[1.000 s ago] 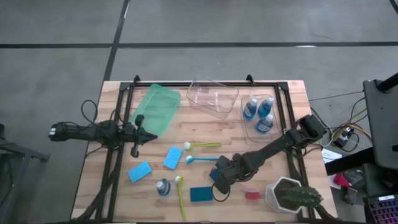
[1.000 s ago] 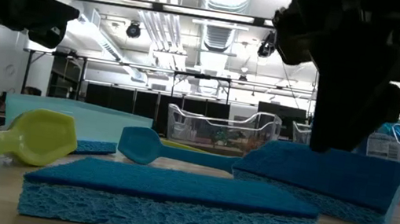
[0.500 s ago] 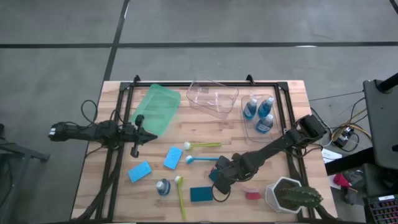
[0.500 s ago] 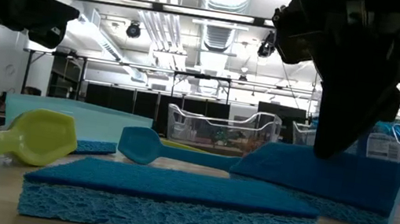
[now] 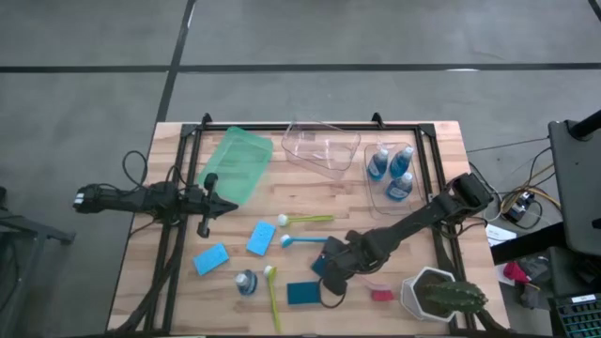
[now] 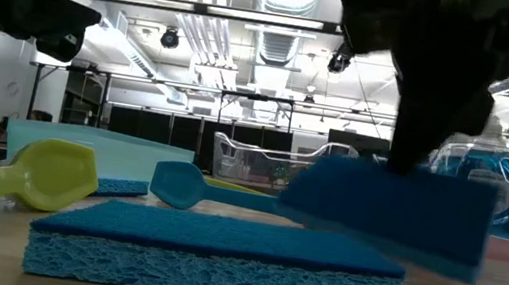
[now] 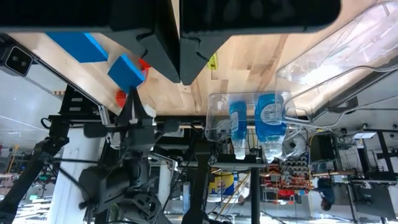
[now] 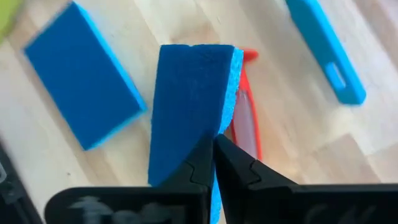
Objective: Pick & Place Kitchen Sink Supplies
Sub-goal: Put the blue sponge wipe into the left transparent bin
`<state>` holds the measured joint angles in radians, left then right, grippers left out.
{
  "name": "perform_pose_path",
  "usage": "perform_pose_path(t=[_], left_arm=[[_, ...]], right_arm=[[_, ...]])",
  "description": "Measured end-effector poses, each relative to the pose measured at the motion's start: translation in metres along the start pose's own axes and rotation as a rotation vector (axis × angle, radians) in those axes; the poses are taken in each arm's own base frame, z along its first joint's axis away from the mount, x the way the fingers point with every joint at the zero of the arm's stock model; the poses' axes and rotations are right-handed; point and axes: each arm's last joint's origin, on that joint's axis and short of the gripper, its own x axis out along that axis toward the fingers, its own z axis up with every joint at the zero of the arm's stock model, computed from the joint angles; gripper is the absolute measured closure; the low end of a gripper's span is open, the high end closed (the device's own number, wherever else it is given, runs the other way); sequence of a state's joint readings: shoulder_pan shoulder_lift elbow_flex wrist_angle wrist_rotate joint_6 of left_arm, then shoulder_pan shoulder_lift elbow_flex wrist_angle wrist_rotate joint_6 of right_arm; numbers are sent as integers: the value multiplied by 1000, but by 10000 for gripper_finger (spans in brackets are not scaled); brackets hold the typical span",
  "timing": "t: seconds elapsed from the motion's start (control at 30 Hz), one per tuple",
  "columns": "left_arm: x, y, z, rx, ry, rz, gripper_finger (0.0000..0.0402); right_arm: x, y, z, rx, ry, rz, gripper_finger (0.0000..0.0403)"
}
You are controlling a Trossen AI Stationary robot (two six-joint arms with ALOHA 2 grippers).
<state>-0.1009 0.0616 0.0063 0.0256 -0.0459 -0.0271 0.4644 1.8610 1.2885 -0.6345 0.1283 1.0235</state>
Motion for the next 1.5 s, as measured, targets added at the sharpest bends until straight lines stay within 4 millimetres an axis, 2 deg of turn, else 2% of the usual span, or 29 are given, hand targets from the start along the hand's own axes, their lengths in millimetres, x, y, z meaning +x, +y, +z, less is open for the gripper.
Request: perform_pose_path(t=[0.33,0.63,1.17,1.5], left_arm=[[0,0,0,0,0,0,401],[0,0,0,0,0,0,401],[0,0,0,0,0,0,401],[0,0,0,0,-1,0,401]], right_arm=[[-28,9,14,-71,-55,-95,394],[-48,9,38,-147,-119,-150,394],[-60,-11,70,-224,-112,-229,394],[-68,-30,93,-248,-119,-316,394]])
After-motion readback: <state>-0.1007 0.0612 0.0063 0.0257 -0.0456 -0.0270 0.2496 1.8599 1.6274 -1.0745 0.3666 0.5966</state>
